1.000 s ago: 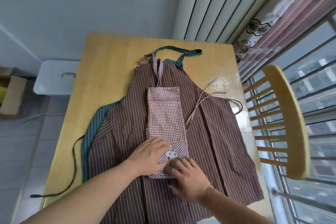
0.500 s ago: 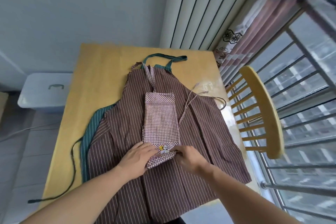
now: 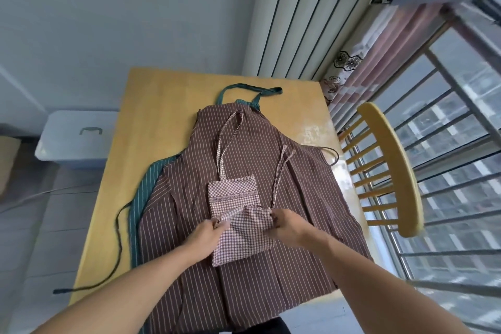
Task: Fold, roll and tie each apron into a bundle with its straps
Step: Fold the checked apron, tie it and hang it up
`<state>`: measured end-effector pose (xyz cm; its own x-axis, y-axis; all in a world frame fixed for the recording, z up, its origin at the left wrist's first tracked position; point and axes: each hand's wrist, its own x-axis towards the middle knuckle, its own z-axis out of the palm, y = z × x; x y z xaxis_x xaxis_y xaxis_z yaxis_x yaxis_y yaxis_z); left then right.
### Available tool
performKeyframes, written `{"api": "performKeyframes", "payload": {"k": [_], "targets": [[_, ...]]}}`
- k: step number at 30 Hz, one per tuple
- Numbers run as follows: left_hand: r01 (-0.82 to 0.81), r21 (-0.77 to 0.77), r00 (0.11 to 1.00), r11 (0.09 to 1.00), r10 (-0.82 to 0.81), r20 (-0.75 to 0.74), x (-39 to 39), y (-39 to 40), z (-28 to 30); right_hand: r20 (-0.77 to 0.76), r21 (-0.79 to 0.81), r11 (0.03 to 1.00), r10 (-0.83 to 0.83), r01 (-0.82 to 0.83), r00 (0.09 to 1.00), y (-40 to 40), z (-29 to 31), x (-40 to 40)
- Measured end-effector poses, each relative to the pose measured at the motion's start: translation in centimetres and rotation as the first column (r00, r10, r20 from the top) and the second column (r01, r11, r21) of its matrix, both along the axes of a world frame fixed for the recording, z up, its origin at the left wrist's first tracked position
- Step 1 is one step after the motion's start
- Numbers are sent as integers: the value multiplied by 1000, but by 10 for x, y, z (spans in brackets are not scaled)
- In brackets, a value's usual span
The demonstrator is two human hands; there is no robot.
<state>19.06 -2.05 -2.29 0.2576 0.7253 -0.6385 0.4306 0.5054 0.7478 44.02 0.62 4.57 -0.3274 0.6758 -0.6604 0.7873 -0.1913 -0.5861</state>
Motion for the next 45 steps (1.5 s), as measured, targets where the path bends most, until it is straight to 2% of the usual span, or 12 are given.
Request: {"api": "performKeyframes", "payload": {"k": [3, 6, 14, 19, 26, 28, 30, 33, 37, 39, 41, 45], "targets": [[-258, 38, 957, 965, 261, -124, 2, 17, -7, -72, 97, 968, -227, 233, 971, 15, -19, -14], [-404, 65, 906, 913, 409, -111, 6, 37, -7, -36, 109, 935, -334, 336, 942, 33, -35, -27], [-457, -27, 879, 889, 447, -165, 16, 69, -31, 205, 198, 964, -217, 176, 955, 52, -71, -29], [-446, 59, 871, 893, 448, -199, 18, 71, -32, 182, 148, 945, -315, 291, 932, 62, -80, -24], [-299, 165, 885, 940, 338, -320, 15, 68, -23, 93, 85, 911, -410, 403, 907, 66, -73, -22], [-207, 360, 831, 910, 357, -426, 15, 59, -12, 108, 156, 916, -389, 371, 915, 62, -67, -12], [75, 565, 817, 821, 275, -507, 17, 52, -3, 172, 196, 952, -270, 236, 947, 57, -66, -1], [574, 390, 725, 720, -226, -651, 27, 48, -3, 321, 259, 944, 114, -203, 940, 40, -63, 18], [725, 161, 559, 670, -436, -705, 28, 48, -27, 511, 125, 801, 454, -586, 729, 25, -49, 38], [726, 152, 548, 671, -430, -717, 28, 47, -33, 514, -65, 811, 527, -582, 677, 18, -45, 47], [733, 151, 533, 663, -421, -734, 28, 46, -38, 456, -241, 864, 503, -442, 735, 15, -40, 60], [741, 160, 530, 653, -420, -736, 26, 45, -43, 565, -355, 878, 476, -321, 674, 23, -35, 99]]}}
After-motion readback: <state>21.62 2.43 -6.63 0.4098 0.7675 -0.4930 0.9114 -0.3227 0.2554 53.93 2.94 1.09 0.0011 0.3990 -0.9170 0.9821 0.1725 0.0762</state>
